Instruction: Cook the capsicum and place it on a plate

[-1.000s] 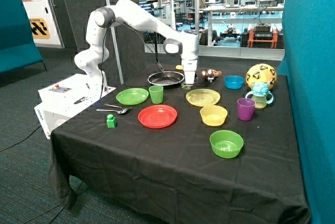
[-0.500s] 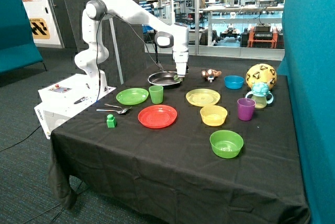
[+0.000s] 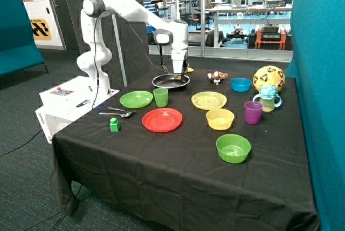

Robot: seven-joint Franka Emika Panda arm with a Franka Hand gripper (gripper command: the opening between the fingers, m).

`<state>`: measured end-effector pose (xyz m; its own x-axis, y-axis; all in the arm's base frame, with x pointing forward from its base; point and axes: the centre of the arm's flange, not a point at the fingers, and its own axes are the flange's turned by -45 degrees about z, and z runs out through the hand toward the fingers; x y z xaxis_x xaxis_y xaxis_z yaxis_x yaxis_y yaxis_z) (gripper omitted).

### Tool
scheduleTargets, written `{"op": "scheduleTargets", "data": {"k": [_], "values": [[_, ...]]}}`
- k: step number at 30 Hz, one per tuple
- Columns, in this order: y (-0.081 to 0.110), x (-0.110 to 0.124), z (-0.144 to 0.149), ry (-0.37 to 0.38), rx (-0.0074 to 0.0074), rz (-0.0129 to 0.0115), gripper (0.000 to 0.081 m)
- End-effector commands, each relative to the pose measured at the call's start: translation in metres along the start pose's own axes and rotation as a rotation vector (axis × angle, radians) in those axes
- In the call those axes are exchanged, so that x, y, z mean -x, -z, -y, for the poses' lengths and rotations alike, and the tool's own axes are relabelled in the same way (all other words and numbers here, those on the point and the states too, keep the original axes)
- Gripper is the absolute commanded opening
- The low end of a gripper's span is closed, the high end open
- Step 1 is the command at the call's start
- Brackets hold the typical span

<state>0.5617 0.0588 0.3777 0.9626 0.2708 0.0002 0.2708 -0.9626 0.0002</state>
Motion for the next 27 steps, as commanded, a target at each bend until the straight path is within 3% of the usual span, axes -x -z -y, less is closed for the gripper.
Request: {"op": "scheduleTargets", "data": {"k": [1,12,27], "values": [[0.000,0.025,0.023,-0.109,-0.0002,0.0002,0.0000],[-0.009,0.047,0.079,-0.053,-0.0002,0.0002,0.0000],[-0.032,0.060,0.097,-0.049,-0.0002,0.0002,0.0000]]}}
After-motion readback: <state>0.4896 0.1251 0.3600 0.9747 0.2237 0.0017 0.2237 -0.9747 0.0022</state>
